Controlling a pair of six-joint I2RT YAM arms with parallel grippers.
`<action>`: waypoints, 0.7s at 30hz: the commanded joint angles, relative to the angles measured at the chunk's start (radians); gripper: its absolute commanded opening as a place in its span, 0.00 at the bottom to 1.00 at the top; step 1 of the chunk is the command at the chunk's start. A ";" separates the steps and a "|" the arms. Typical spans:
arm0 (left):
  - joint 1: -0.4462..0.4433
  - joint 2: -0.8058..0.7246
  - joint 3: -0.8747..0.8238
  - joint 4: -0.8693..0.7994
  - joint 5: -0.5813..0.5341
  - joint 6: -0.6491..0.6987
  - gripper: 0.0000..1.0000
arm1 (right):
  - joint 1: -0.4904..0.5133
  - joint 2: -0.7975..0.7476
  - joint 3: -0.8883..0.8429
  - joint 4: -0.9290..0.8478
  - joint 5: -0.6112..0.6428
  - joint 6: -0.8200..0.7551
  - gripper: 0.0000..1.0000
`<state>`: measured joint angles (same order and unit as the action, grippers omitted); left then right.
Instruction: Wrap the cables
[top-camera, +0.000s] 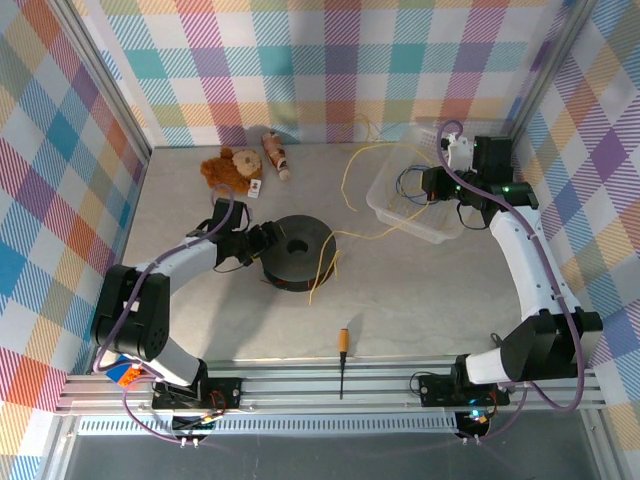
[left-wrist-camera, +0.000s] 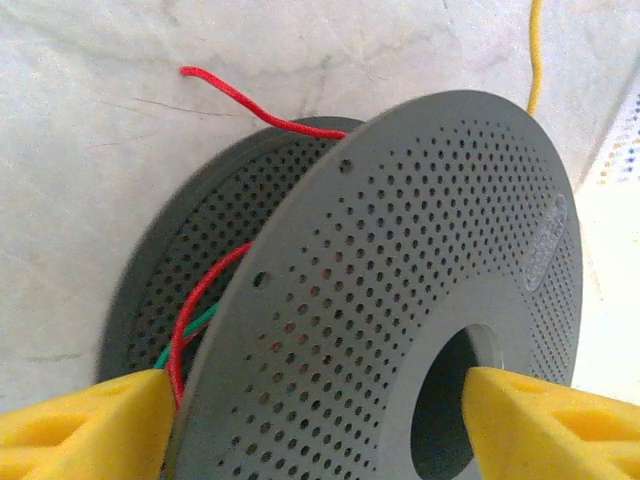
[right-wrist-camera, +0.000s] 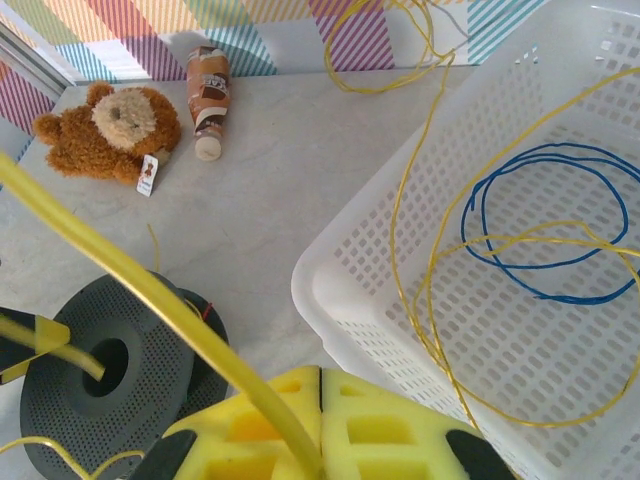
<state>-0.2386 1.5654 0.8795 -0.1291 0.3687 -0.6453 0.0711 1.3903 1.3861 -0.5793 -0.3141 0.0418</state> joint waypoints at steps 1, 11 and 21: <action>0.016 0.024 -0.023 0.121 0.091 -0.031 0.67 | -0.009 -0.004 0.000 -0.013 -0.018 0.026 0.00; 0.016 0.024 -0.021 0.248 0.162 -0.059 0.00 | -0.011 -0.005 0.002 -0.017 -0.030 0.039 0.00; -0.128 -0.173 0.281 -0.229 -0.258 0.253 0.00 | -0.017 -0.049 -0.019 0.024 -0.055 0.089 0.00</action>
<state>-0.2943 1.4582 1.0496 -0.1562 0.3473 -0.5659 0.0597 1.3849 1.3804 -0.5854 -0.3374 0.0925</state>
